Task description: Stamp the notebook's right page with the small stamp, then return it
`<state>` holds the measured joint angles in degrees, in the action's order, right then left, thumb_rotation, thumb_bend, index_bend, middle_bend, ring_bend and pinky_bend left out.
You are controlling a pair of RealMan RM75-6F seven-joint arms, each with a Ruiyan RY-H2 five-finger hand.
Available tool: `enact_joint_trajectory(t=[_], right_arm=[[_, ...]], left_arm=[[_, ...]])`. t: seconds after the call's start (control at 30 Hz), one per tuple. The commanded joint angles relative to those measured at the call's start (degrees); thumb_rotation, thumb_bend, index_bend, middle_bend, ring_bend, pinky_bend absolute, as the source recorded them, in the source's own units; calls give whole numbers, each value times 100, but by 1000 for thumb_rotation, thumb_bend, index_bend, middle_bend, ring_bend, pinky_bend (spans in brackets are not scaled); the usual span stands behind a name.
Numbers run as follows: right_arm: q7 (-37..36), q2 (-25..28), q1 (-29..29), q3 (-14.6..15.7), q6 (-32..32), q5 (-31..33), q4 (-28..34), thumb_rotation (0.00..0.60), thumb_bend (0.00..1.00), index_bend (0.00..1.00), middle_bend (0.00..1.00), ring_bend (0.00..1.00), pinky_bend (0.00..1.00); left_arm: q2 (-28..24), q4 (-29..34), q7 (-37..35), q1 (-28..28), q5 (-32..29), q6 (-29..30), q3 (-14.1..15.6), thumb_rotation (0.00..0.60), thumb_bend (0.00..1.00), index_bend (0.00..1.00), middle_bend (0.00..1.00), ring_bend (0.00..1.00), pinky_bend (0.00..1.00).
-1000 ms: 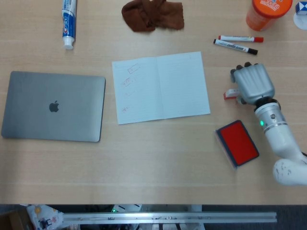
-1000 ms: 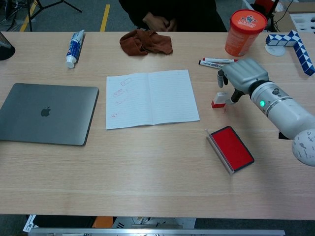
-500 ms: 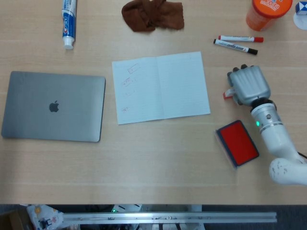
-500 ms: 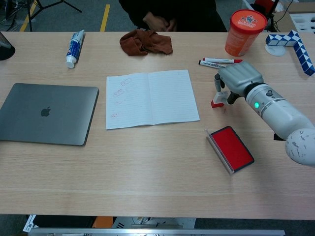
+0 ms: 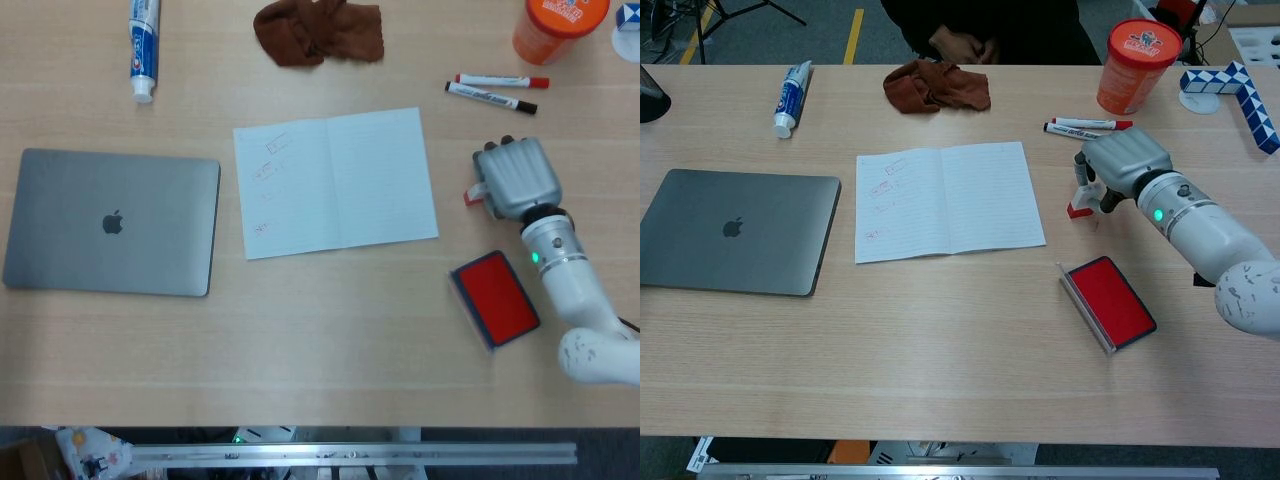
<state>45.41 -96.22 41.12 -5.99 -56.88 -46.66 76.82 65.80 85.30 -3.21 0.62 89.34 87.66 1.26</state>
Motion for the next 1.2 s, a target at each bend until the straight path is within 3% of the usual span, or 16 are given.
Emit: enact_joint_trajectory(t=[0.03, 0.43, 0.87, 1.2], right_arm=[[20, 7, 8, 5, -4, 16, 2, 600, 293, 532, 443, 351, 511], [151, 184, 84, -43, -54, 147, 275, 600, 335, 584, 465, 362, 511], [487, 1063, 430, -118, 65, 637, 1774, 600, 372, 631, 503, 406, 511], [930, 891, 889, -54, -112, 939, 1951, 600, 409, 676, 540, 458, 518]], left_arm=[[1, -4, 0, 0, -3, -3, -1, 600, 284, 0, 0, 99, 129], [-15, 8, -10, -3, -15, -3, -6, 600, 284, 0, 0, 99, 129], [-57, 120, 81, -1, 58, 4, 31, 600, 284, 0, 0, 99, 129], [-76, 160, 97, -22, 98, 33, 58, 600, 284, 0, 0, 99, 129]])
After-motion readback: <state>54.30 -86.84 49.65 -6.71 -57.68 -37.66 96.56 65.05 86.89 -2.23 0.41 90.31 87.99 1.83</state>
